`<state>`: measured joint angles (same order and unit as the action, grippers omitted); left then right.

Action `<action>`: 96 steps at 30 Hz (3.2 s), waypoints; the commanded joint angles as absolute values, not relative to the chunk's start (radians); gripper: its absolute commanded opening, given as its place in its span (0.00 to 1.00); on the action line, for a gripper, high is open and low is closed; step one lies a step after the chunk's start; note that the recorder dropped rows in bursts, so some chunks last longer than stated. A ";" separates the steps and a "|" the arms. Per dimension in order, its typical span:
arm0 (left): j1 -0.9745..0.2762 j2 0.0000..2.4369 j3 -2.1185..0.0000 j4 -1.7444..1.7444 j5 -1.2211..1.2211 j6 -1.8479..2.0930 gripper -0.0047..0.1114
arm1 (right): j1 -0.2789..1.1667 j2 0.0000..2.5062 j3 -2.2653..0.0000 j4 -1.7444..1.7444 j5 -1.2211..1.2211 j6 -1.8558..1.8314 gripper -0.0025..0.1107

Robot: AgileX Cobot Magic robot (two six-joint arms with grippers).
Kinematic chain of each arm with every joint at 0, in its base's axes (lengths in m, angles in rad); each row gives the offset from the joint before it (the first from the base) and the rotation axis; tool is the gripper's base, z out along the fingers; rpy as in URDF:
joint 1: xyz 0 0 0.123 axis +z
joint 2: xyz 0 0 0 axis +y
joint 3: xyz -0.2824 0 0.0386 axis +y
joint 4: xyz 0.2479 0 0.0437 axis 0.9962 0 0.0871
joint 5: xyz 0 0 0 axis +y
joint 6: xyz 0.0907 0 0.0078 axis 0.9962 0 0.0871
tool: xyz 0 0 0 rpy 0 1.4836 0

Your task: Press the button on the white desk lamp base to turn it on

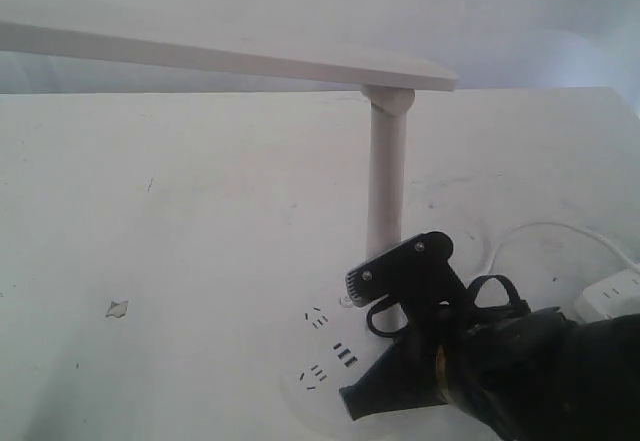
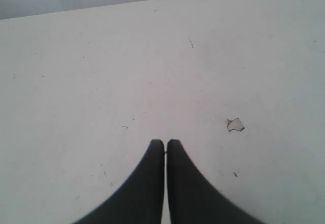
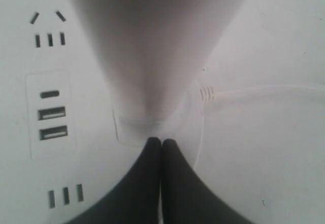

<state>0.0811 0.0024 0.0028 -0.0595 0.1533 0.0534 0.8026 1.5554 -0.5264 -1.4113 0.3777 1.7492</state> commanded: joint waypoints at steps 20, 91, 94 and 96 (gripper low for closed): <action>0.081 0.000 0.000 -0.067 0.150 0.051 0.05 | 0.807 1.408 -0.487 -1.232 0.378 1.659 0.02; 0.081 0.000 0.000 -0.067 0.151 0.051 0.05 | -0.238 0.000 0.000 -1.744 -0.336 1.751 0.02; 0.081 0.000 0.000 -0.067 0.150 0.051 0.05 | -0.268 0.000 0.000 -1.744 -0.317 1.751 0.02; 0.081 0.000 0.000 -0.067 0.150 0.051 0.05 | -0.273 0.000 0.000 -1.744 -0.300 1.745 0.02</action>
<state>0.0811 0.0024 0.0028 -0.0595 0.1533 0.0534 -0.2561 0.0054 -0.0047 -1.7385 -0.3284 1.7414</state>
